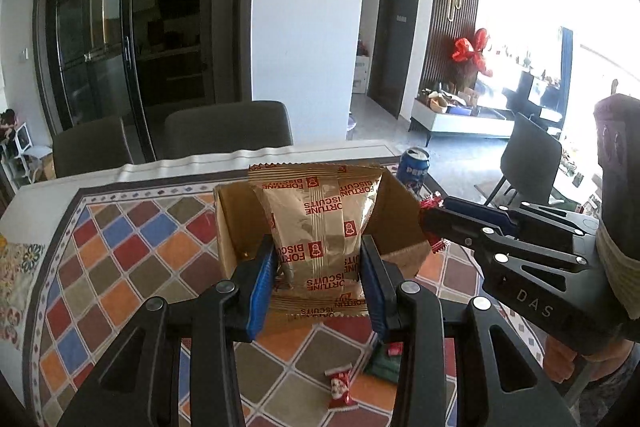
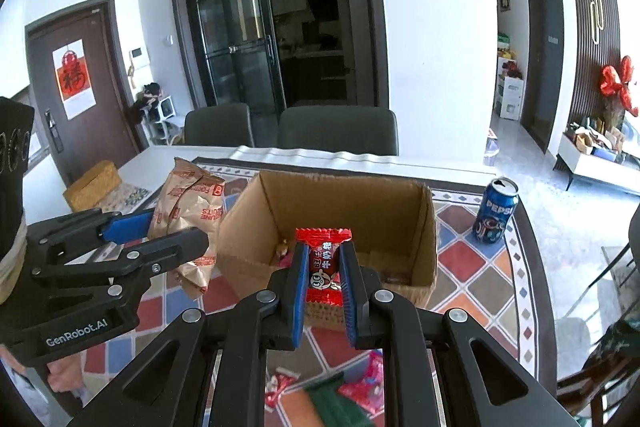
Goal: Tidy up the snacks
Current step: 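Lift both tools and carry the biscuit packet and red candy over the box, then open both tools over the box, releasing the biscuit packet and candy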
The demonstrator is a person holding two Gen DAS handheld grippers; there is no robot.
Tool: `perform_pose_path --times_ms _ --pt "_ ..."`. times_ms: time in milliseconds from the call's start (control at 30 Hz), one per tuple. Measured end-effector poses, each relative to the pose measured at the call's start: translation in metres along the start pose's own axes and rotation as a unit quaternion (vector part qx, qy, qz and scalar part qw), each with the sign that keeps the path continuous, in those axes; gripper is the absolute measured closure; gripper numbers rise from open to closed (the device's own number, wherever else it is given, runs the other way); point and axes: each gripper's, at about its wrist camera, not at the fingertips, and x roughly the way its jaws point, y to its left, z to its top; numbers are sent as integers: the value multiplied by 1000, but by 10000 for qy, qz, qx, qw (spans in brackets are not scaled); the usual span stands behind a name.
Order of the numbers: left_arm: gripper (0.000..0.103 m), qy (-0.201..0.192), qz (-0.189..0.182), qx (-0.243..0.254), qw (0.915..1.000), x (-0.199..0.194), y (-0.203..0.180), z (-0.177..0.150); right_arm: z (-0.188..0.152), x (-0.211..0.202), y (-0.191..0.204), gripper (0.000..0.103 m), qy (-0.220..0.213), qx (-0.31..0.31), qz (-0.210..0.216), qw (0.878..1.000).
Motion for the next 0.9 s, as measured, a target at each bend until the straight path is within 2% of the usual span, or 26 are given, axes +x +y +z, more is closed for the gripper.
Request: perform_pose_path --times_ms 300,667,767,800,833,867,900 --pt "63 179 -4 -86 9998 34 14 22 26 27 -11 86 67 14 -61 10000" --pt "63 521 38 -111 9986 74 16 27 38 62 -23 86 323 66 -130 9994" --pt "61 531 282 -20 9982 79 13 24 36 70 -28 86 398 109 -160 9990" --pt "55 531 415 10 9977 80 11 23 35 71 -29 86 414 119 -167 9989" --pt "52 529 432 24 9977 80 11 23 35 74 -30 85 432 155 -183 9988" --pt "48 520 437 38 9977 79 11 22 34 75 -32 80 455 181 -208 9986" --pt "47 501 465 65 9976 76 9 20 34 76 -33 69 492 200 -226 9983"
